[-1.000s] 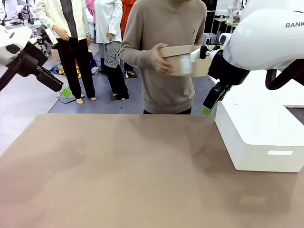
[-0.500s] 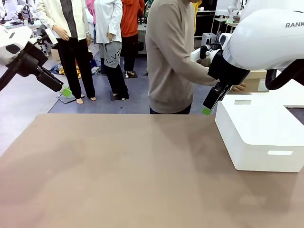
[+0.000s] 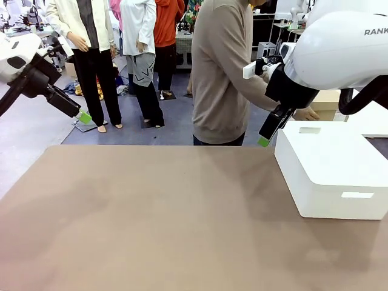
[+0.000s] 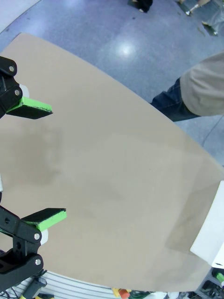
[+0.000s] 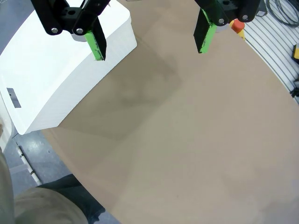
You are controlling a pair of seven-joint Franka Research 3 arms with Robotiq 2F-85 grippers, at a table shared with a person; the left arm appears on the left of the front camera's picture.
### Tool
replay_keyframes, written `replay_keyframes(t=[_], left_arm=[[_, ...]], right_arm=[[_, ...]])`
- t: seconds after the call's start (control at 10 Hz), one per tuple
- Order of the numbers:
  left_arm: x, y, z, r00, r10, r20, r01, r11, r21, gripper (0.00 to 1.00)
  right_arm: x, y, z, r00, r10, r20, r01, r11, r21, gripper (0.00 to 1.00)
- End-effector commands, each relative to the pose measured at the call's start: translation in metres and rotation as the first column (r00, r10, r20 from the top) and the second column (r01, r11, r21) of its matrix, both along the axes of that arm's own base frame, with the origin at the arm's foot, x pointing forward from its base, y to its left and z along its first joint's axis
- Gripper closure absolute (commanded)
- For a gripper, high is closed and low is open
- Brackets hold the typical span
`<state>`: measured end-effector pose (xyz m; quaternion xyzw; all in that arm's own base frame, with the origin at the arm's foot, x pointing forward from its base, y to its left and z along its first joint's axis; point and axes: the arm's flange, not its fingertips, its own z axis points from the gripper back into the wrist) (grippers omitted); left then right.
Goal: Pack the shoes into the box.
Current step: Press down on the lid of the Shoes Box.
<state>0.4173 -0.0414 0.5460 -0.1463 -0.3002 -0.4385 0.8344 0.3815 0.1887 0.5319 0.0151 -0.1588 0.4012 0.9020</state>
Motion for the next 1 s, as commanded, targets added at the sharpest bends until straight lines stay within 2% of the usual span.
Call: replay_keyframes(t=[0.0, 0.9], left_arm=[[0.0005, 0.0014, 0.0011, 1.0, 0.007, -0.003, -0.007, 1.0, 0.004, 0.0], [0.0005, 0.0014, 0.0011, 1.0, 0.007, -0.003, -0.007, 1.0, 0.004, 0.0]], right_arm=[[0.0008, -0.0009, 0.001, 1.0, 0.003, 0.001, -0.003, 1.0, -0.001, 0.0], [0.0008, -0.0009, 0.001, 1.0, 0.003, 0.001, -0.003, 1.0, -0.001, 0.0]])
